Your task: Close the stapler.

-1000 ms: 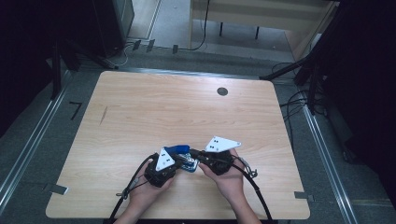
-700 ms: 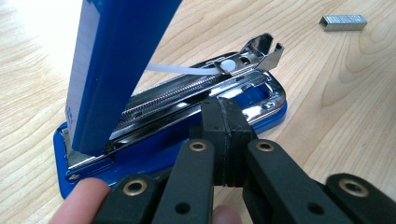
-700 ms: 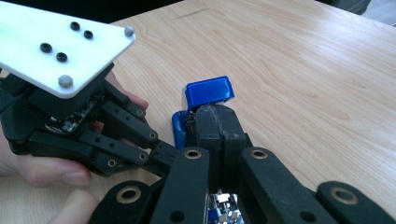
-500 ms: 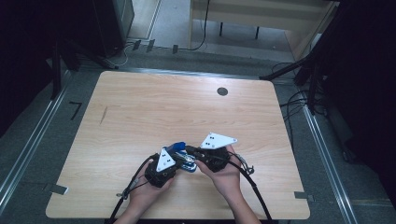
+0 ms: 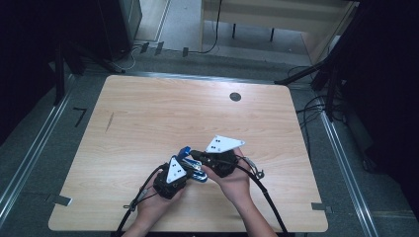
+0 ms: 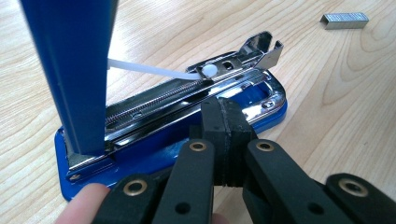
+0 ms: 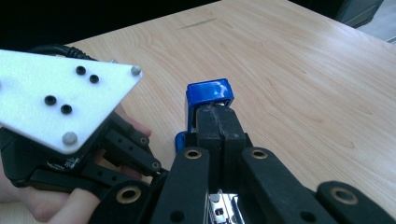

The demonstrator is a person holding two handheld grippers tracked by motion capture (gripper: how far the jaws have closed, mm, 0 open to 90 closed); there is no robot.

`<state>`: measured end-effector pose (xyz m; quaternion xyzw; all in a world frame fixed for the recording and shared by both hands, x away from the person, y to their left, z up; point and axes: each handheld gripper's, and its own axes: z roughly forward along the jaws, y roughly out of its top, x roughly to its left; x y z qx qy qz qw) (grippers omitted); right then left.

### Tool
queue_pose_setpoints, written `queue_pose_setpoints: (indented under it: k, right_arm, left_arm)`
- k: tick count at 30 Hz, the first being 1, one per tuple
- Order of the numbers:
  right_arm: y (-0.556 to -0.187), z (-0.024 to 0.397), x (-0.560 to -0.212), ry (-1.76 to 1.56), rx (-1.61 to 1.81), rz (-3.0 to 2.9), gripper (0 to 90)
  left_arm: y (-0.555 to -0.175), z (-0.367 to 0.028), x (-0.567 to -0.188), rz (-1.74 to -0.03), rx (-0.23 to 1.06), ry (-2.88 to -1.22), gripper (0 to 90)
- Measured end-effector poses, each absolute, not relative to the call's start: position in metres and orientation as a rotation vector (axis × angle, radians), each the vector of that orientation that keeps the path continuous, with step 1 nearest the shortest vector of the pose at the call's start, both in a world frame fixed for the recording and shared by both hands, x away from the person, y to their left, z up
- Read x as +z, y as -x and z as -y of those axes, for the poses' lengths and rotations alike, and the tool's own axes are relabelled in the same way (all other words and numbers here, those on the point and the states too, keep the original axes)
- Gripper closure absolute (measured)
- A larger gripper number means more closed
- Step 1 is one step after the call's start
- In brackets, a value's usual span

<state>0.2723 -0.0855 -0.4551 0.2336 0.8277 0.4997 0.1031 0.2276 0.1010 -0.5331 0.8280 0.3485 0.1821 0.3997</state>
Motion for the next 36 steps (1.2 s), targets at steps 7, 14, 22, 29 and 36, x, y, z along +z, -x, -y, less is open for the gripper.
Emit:
queue_pose_setpoints:
  k: [7,14,22,29,36]
  right_arm:
    - [-0.273,0.078,-0.451,-0.666,1.468,-2.449,90.0]
    - [-0.276,0.071,-0.448,-0.657,1.474,-2.448,90.0]
    - [-0.28,0.063,-0.446,-0.64,1.482,-2.448,90.0]
    - [-0.282,0.055,-0.445,-0.618,1.485,-2.444,90.0]
    - [-0.286,0.049,-0.444,-0.598,1.484,-2.454,90.0]
  left_arm:
    - [-0.228,-0.101,-0.533,-0.883,0.459,-2.094,90.0]
    - [-0.227,-0.101,-0.533,-0.879,0.466,-2.095,90.0]
    - [-0.228,-0.101,-0.533,-0.879,0.465,-2.095,90.0]
    - [-0.227,-0.1,-0.533,-0.877,0.473,-2.098,90.0]
    - [-0.227,-0.1,-0.533,-0.878,0.474,-2.097,90.0]
